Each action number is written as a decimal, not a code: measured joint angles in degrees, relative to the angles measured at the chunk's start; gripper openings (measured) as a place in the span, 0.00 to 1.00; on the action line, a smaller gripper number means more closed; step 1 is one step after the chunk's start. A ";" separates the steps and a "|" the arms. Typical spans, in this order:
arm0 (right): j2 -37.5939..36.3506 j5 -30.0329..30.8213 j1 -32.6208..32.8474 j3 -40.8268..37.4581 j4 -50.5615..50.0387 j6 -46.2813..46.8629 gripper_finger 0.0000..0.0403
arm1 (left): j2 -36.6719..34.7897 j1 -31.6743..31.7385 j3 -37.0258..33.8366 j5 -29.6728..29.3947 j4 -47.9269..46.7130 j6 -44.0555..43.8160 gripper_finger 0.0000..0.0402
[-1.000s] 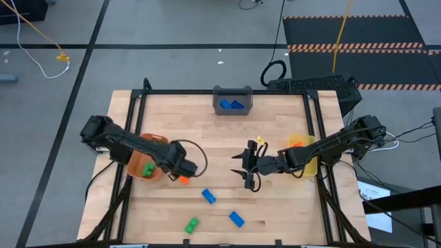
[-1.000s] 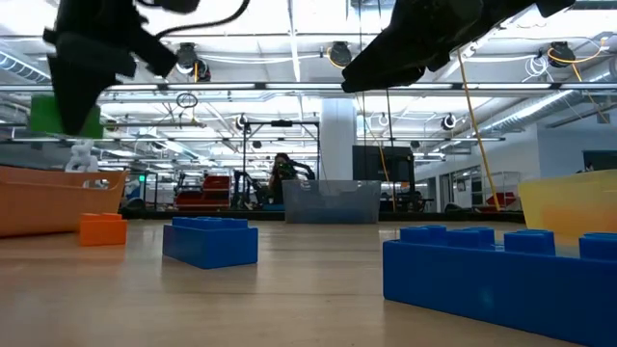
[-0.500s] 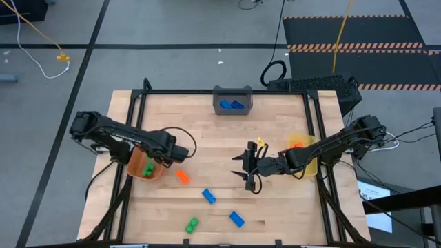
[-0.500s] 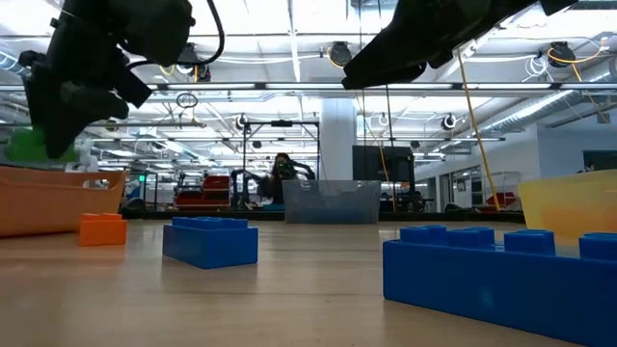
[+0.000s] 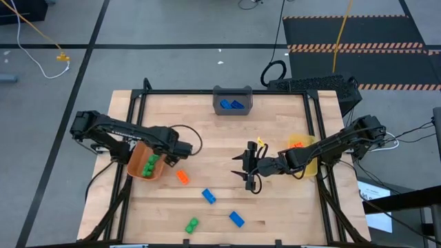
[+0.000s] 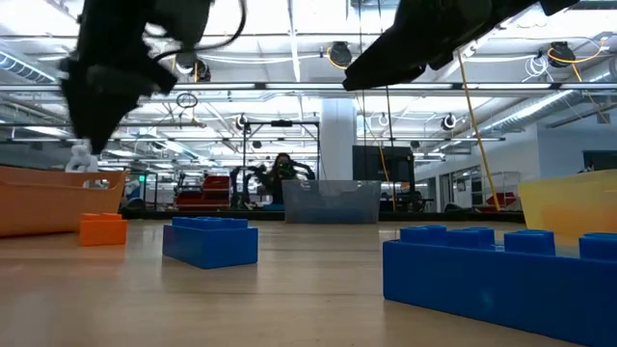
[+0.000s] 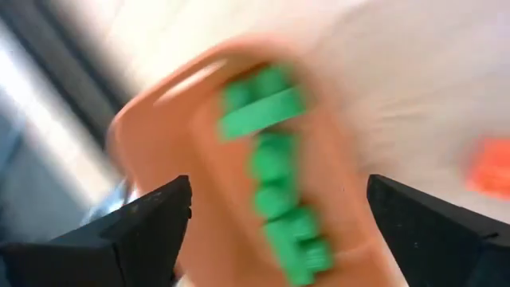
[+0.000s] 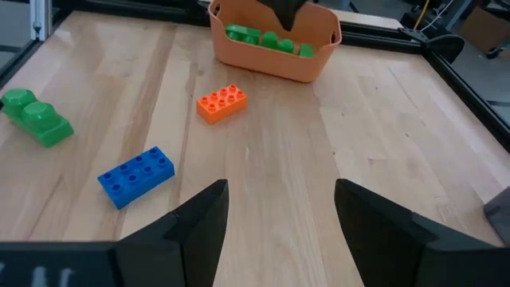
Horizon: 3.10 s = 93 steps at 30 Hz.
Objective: Sort & place blocks by color
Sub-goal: Put the orange game piece into the yellow bin
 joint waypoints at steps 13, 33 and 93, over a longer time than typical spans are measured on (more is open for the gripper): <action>0.00 0.01 0.00 -1.16 1.03 3.73 0.55 | 3.38 -12.21 -0.24 1.17 20.00 34.15 0.74; -4.66 -0.04 4.13 -2.69 -2.69 12.63 0.55 | 10.36 -14.82 -4.90 -3.72 32.42 59.46 0.79; -5.23 -0.12 3.34 -2.69 4.15 -10.47 0.55 | 7.47 -0.13 -4.36 19.09 57.69 65.58 0.35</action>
